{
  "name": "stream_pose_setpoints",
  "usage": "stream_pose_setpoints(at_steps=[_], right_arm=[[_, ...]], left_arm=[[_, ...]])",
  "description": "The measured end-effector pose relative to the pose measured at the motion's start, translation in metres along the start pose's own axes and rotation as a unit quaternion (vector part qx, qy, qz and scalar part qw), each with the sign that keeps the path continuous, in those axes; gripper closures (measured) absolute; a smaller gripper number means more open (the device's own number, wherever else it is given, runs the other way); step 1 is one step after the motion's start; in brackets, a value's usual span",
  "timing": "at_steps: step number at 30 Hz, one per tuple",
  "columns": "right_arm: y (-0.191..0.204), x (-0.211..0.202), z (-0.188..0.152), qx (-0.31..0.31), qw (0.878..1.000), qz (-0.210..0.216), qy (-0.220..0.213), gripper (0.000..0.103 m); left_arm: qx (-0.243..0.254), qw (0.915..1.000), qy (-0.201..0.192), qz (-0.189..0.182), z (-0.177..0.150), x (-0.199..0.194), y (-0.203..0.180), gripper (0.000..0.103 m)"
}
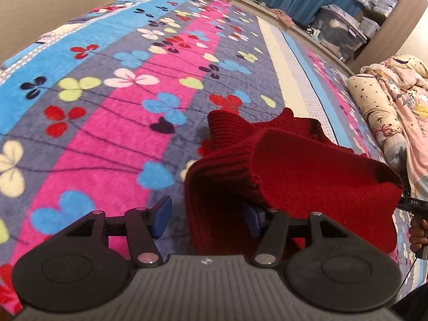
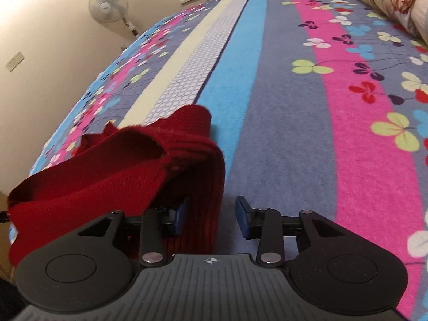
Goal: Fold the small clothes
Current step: 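Lift the hem with both grippers and fold it toward the collar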
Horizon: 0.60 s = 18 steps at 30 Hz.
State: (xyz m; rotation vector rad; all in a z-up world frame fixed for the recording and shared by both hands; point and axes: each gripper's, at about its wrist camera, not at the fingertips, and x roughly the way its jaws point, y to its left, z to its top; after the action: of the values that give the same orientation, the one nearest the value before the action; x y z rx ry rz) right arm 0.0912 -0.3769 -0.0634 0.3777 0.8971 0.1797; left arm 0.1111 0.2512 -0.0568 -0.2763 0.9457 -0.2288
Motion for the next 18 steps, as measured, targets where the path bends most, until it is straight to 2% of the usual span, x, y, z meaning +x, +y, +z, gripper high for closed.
stream_pose_setpoints(at_steps=[4, 8, 10, 11, 12, 14, 15, 18], right_arm=[[-0.013, 0.007, 0.007, 0.061, 0.998, 0.021, -0.019, 0.057], [-0.015, 0.015, 0.011, 0.076, 0.996, 0.027, -0.039, 0.057], [-0.015, 0.018, 0.013, 0.084, 0.995, 0.036, -0.05, 0.057], [-0.015, 0.02, 0.015, 0.086, 0.994, 0.042, -0.054, 0.057], [-0.015, 0.021, 0.016, 0.086, 0.994, 0.044, -0.057, 0.058], [-0.013, 0.025, 0.02, 0.082, 0.994, 0.035, -0.063, 0.084], [-0.012, 0.026, 0.021, 0.084, 0.994, 0.038, -0.062, 0.091], [-0.006, 0.017, 0.031, 0.077, 0.993, 0.019, -0.087, 0.094]], left_arm=[[0.002, 0.9999, -0.008, 0.009, 0.011, 0.014, -0.011, 0.04], [-0.013, 0.9997, -0.019, 0.01, 0.019, 0.021, -0.013, 0.041], [-0.019, 0.9996, -0.021, 0.009, 0.023, 0.025, -0.012, 0.049], [-0.02, 0.9995, -0.022, 0.008, 0.025, 0.027, -0.012, 0.064], [-0.02, 0.9995, -0.022, 0.008, 0.026, 0.028, -0.012, 0.084], [-0.017, 0.9995, -0.026, 0.007, 0.029, 0.029, -0.013, 0.088], [-0.011, 0.9993, -0.033, 0.011, 0.03, 0.027, -0.014, 0.089], [-0.006, 0.9964, -0.082, 0.022, 0.037, 0.015, -0.014, 0.09]])
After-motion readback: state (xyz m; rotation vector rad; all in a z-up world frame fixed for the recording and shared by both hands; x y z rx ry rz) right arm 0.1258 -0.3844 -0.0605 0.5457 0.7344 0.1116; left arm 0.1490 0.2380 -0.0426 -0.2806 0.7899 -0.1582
